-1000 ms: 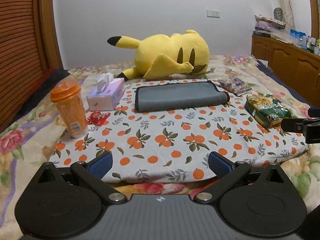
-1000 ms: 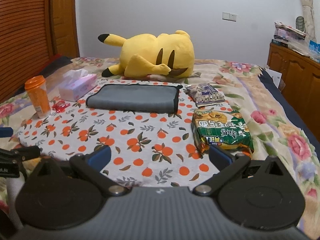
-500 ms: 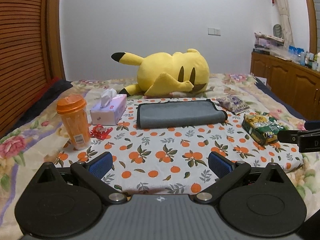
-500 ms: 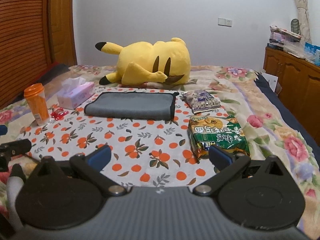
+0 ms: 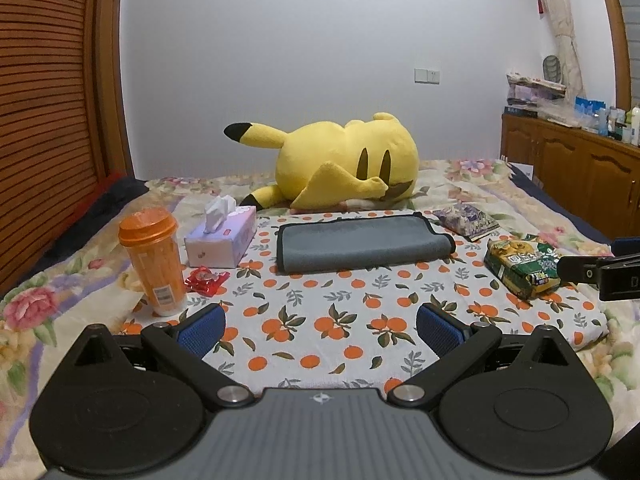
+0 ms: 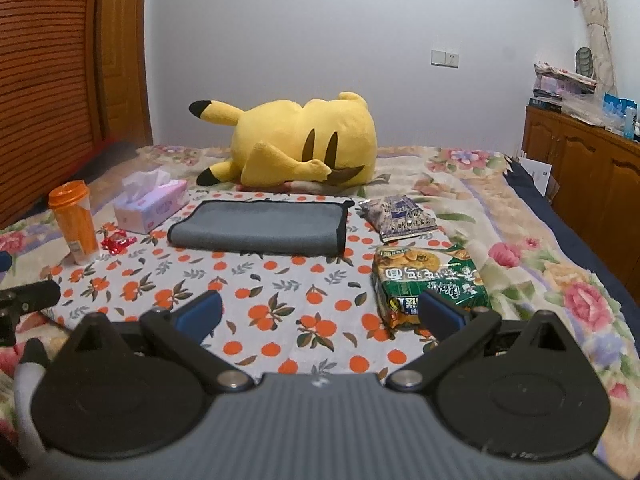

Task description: Fold towel

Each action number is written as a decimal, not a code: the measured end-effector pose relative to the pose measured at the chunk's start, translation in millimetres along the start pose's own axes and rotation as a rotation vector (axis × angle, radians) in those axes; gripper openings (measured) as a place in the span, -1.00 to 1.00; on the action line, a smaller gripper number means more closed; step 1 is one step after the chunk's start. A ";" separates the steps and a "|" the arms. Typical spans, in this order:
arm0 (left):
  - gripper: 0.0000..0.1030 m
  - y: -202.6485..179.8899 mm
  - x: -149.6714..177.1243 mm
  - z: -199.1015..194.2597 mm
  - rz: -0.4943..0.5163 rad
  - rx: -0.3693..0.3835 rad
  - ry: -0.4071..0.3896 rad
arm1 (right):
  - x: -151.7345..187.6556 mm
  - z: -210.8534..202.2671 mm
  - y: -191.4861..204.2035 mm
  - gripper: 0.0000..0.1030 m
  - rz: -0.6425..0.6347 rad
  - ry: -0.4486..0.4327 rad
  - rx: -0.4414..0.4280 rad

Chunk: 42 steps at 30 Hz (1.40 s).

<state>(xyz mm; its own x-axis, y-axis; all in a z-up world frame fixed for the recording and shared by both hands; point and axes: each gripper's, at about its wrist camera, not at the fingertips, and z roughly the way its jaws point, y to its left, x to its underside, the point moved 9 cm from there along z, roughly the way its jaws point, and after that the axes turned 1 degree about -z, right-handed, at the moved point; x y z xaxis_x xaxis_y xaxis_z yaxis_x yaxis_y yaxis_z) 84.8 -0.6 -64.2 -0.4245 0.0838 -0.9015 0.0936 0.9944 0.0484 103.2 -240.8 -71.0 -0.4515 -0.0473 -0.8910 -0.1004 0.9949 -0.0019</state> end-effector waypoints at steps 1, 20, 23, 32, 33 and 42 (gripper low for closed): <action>1.00 0.1 -0.7 -0.7 0.000 0.000 -0.005 | -0.5 -0.5 -0.3 1.00 0.001 -0.003 0.001; 1.00 1.1 -9.3 -8.1 -0.006 -0.001 -0.066 | -11.6 -15.0 -7.3 1.00 0.013 -0.104 0.030; 1.00 1.4 -9.5 -8.3 -0.005 -0.003 -0.070 | -11.5 -15.1 -7.2 1.00 0.013 -0.105 0.030; 1.00 2.4 -9.7 -7.8 -0.005 -0.004 -0.072 | -11.5 -15.1 -6.9 1.00 0.013 -0.105 0.031; 1.00 2.5 -9.8 -7.7 -0.004 -0.004 -0.072 | -11.5 -15.1 -6.9 1.00 0.013 -0.105 0.032; 1.00 2.0 -9.8 -7.8 -0.003 -0.004 -0.072 | -11.5 -15.2 -6.8 1.00 0.013 -0.105 0.032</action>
<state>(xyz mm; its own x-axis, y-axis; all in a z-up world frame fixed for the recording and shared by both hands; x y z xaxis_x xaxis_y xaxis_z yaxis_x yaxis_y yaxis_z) 82.2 1.0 -52.0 -0.3585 0.0762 -0.9304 0.0887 0.9949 0.0473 95.6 -248.4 -53.9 -0.3572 -0.0263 -0.9337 -0.0662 0.9978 -0.0028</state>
